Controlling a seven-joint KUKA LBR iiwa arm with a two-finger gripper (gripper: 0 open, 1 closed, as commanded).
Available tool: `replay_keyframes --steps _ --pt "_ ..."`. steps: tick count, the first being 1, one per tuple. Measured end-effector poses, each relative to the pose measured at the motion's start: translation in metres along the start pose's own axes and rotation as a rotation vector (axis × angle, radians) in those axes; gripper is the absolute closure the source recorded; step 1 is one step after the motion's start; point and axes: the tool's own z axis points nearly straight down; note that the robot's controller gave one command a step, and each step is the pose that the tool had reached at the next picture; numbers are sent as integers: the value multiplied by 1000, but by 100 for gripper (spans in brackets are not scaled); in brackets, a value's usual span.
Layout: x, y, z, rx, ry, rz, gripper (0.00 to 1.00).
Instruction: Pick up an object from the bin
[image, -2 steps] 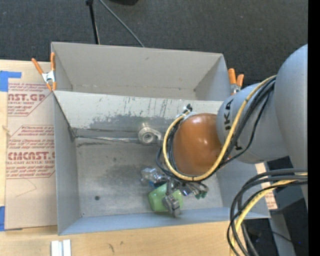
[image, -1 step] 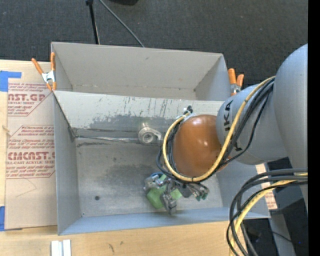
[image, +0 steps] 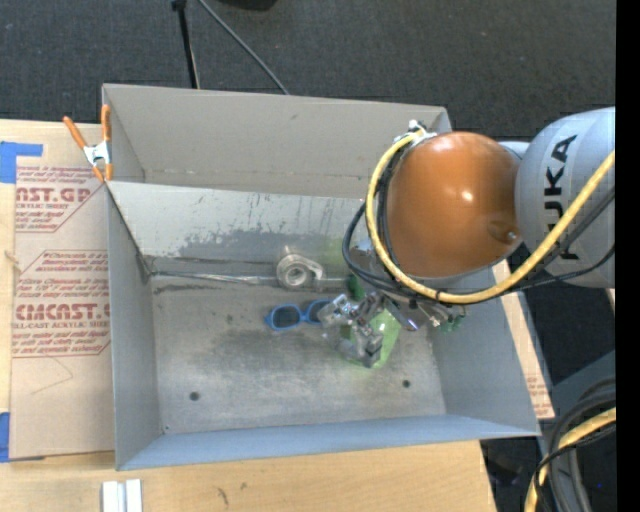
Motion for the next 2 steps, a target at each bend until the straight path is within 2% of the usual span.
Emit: replay_keyframes --steps 1,2 --pt "20 3 42 -7 10 -169 100" --pt "-22 8 84 -7 7 -75 100"
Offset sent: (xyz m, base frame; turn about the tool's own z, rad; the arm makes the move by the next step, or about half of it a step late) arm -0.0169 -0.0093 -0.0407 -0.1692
